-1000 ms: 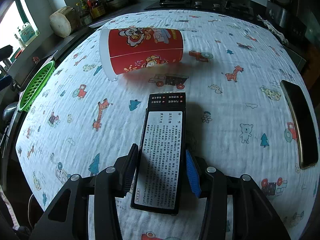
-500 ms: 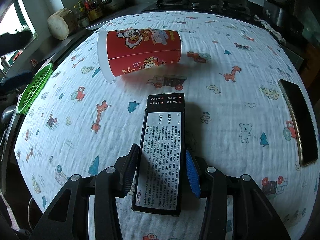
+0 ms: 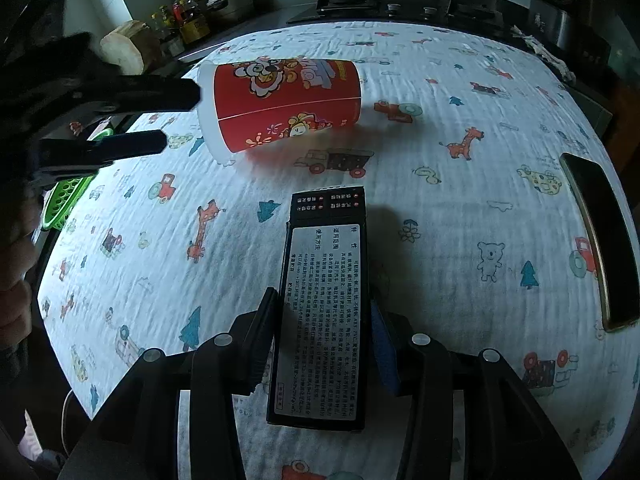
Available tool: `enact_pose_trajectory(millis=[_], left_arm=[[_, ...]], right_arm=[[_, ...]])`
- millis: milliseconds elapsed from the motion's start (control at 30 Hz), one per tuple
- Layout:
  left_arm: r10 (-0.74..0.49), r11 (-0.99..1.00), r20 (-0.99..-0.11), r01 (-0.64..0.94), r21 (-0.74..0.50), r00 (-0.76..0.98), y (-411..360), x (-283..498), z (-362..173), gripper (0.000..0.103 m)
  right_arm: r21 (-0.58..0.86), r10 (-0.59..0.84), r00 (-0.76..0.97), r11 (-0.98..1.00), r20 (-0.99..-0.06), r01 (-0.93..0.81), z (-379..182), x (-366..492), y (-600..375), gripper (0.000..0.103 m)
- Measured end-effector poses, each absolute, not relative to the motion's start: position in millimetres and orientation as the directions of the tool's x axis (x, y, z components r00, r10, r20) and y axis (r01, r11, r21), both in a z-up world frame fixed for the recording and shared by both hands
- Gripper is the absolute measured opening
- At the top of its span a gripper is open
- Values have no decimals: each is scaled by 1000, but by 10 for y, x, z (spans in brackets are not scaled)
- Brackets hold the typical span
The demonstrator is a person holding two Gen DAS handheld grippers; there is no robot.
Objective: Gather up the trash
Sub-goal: 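Close the left gripper on the rim of the clear red-printed cup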
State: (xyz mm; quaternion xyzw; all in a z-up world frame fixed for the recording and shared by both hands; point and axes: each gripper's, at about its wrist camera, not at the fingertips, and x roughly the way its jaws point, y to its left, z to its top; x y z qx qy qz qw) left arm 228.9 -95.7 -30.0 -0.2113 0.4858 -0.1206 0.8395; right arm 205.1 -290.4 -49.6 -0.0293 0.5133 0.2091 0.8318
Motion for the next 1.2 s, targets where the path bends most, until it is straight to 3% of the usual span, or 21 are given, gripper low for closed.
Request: enact_pose_trajectory(millis=[267,467,600,900,1200], left_arm=[[-459,860,-733,42,-509,502,-983,2481,-430,59],[-489,849,-719,78,-523,493,-1042,2573,-487,42],[-497,847,-715,94,-524,491,-1059,2610,-523,23],[-484,864,-694,168,-475,532,-1064,2517,-367,5],[-440,884,-689,145,-444,576,-671,2280,-190,3]], right_arm=[[171,324,383,908,-865,-382,-490,2064,-2899,43],[174,328,383,907,-864,-383,-491,2079,-2894,43],[174,328,383,907,-864,-384,-491,2078,-2900,43],[191,344,375,901,-861,-389,-483,2083,-2860,43],[208,376,374,884,-848,-418,-410,2030,-2687,43]])
